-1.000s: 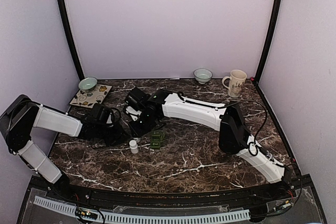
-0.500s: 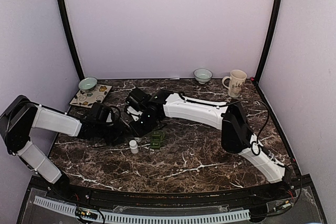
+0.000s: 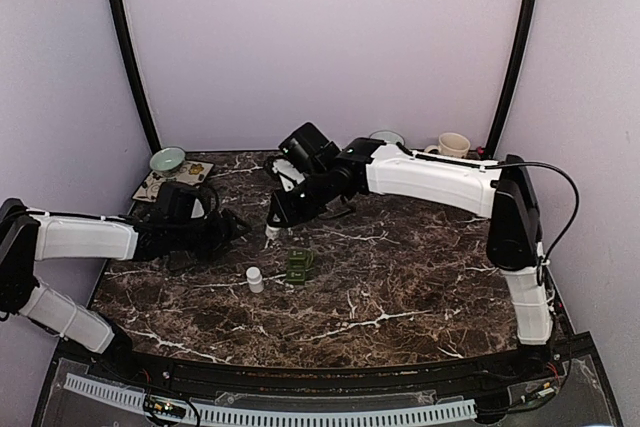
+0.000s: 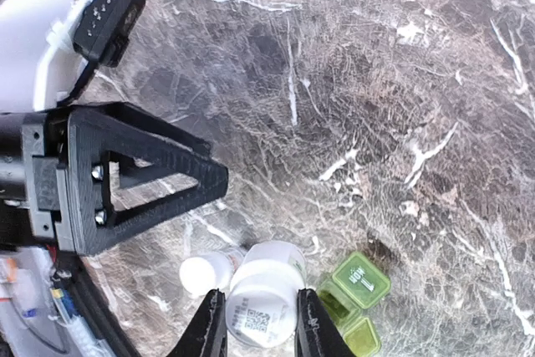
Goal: Sort the pills into containers
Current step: Pick up the pill bottle from the center of the board, then hold the pill bottle.
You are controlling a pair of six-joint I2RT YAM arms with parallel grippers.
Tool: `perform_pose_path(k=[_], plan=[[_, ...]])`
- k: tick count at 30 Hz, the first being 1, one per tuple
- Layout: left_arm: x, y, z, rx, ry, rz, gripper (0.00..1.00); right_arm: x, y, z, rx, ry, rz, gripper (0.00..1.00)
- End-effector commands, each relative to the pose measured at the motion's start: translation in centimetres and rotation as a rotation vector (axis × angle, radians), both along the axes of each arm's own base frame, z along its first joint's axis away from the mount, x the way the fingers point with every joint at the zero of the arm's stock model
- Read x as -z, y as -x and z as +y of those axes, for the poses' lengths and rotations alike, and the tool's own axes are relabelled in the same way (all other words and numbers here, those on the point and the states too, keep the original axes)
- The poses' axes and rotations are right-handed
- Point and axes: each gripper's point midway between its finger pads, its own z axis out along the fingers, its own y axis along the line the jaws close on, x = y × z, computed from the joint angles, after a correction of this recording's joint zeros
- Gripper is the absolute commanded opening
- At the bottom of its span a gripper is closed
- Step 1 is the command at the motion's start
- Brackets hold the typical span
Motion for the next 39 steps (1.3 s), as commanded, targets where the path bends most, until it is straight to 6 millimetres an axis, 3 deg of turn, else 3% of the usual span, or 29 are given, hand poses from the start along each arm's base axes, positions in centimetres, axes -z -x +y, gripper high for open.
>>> perform_pose_path(k=[1, 4, 8, 12, 25, 35, 39], plan=[[-5.8, -0.8, -1.7, 0.095, 0.107, -0.217, 0.77, -3.9, -0.1, -0.3, 0.010, -0.209, 0.055, 0.00], [-8.9, -0.8, -3.3, 0.194, 0.175, -0.323, 0.75, -5.7, 0.1, -1.7, 0.009, -0.318, 0.104, 0.00], [-12.2, -0.1, -5.8, 0.344, 0.276, -0.410, 0.64, -8.8, 0.7, -3.3, -0.029, -0.498, 0.186, 0.00], [-14.4, 0.2, -7.2, 0.427, 0.357, -0.457, 0.54, -9.9, 1.0, -4.9, -0.053, -0.593, 0.241, 0.00], [-16.7, 1.4, -11.7, 0.615, 0.481, -0.481, 0.47, -13.2, 1.7, -6.7, -0.082, -0.760, 0.308, 0.00], [-16.9, 2.2, -11.4, 0.615, 0.538, -0.494, 0.38, -13.1, 1.4, -8.1, -0.042, -0.822, 0.355, 0.00], [-17.2, 2.6, -11.5, 0.633, 0.573, -0.494, 0.38, -13.2, 1.2, -8.2, -0.039, -0.835, 0.362, 0.00]])
